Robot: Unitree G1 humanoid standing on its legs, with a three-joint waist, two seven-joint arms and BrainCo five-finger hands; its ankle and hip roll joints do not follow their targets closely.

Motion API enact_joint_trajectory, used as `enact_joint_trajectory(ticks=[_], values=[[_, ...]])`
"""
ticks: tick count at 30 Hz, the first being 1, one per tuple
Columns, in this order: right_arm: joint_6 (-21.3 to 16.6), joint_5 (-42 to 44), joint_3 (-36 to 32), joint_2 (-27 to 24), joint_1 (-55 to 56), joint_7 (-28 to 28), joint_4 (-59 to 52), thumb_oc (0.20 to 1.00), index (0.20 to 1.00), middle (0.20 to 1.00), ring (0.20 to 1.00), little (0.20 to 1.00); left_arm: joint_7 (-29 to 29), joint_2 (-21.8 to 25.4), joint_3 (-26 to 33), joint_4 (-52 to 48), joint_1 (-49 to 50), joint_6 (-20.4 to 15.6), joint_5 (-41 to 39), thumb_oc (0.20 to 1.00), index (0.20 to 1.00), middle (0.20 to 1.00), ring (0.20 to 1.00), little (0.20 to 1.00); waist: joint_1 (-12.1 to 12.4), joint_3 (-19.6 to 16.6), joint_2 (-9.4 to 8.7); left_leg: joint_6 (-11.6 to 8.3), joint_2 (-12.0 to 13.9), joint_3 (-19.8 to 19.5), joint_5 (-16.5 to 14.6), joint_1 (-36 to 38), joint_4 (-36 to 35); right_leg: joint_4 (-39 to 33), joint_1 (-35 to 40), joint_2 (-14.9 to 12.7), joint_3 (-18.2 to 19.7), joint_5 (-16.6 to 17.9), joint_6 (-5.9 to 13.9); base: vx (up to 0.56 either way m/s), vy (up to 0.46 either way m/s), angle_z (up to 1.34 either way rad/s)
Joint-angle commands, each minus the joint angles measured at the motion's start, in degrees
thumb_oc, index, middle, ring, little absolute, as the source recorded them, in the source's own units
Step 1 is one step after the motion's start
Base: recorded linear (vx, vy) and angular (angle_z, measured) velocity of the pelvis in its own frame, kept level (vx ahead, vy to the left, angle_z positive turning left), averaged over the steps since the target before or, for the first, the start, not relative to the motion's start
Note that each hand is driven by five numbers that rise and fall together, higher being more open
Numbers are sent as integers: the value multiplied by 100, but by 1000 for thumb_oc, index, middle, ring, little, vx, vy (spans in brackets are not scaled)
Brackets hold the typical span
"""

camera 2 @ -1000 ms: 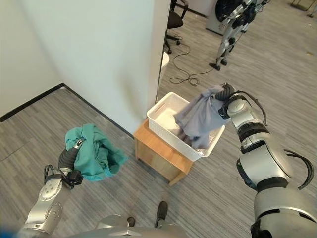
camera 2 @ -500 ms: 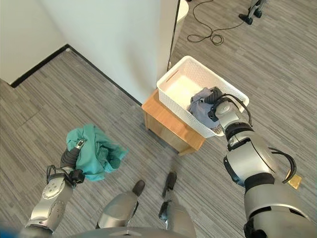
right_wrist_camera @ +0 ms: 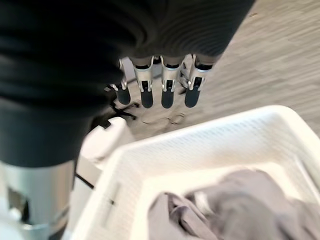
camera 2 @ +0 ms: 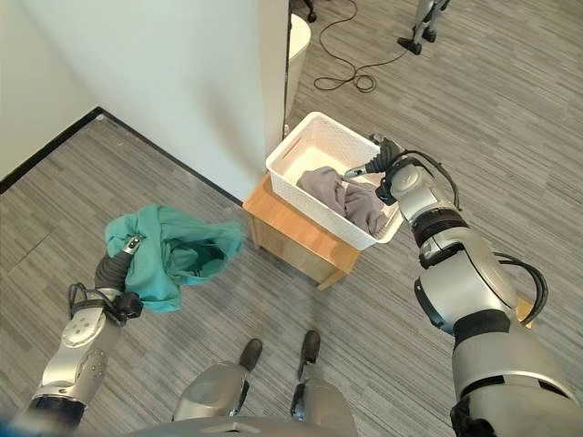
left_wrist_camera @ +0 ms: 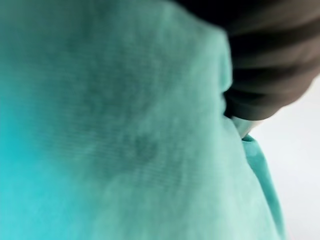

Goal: Pick up bed clothes into laundry basket.

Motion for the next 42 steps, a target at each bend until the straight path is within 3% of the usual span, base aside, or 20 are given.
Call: enact_joint_trajectory(ticks=[1,5,6,13,21,29,35,42], values=[[-395,754,-103,-182,528,-43,-1162,1000,1000,1000,1000,1000,117,298,-86,-523,-629,-451,122,200,200,200,200,200,-162,-728,274,-360,368,70,699,67,-807,82,556,44,-124,-661,256,74,-1,-34],[-623,1115,-944,-179,2046,134,-2960,1000,1000,1000,1000,1000,129,854,-211,-681,-1551,-492,434,200,200,200,200,200,-391,-863,388,-375,368,135,643,182,-807,82,643,17,-116,-715,279,82,1,-7],[-758,1326,-1504,-123,2914,261,-3869,1000,1000,1000,1000,1000,127,1166,-378,-613,-2207,-534,435,200,200,200,200,200,-578,-957,463,-376,371,194,607,241,-807,82,685,18,-91,-741,300,88,-12,-13],[-887,1528,-2156,346,4206,373,-4900,1000,1000,1000,1000,1000,204,1699,-889,2,-3313,-545,380,200,200,200,200,200,-864,-1078,544,-371,388,324,549,343,-807,82,732,18,7,-764,336,50,-1,-11],[-1043,1915,-2229,772,5056,476,-5459,1000,1000,1000,1000,1000,151,1849,-1554,994,-4322,-433,-92,200,200,200,200,200,-1277,-1141,638,-358,415,527,494,380,-807,82,689,33,197,-745,370,28,6,-13],[-1170,3156,-1751,1250,5668,852,-5818,1000,1000,1000,1000,1000,117,1815,-2653,2660,-6091,-293,-369,200,200,200,200,200,-1614,-1034,665,-373,446,657,524,291,-807,82,533,57,329,-692,426,-4,-5,-10],[-1148,2926,-1587,1083,5753,875,-5776,1000,1000,1000,1000,1000,2,1878,-3140,3295,-7050,-347,-331,200,200,200,200,200,-1817,-818,715,-404,457,834,562,172,-807,82,317,77,491,-600,483,-28,-3,-8],[-1302,2839,-1868,1042,5710,738,-5936,1000,1000,1000,1000,1000,8,1814,-3234,3540,-7241,-390,-187,200,200,200,200,200,-1956,-565,773,-418,462,969,583,51,-807,82,135,85,550,-539,515,-14,2,-11]])
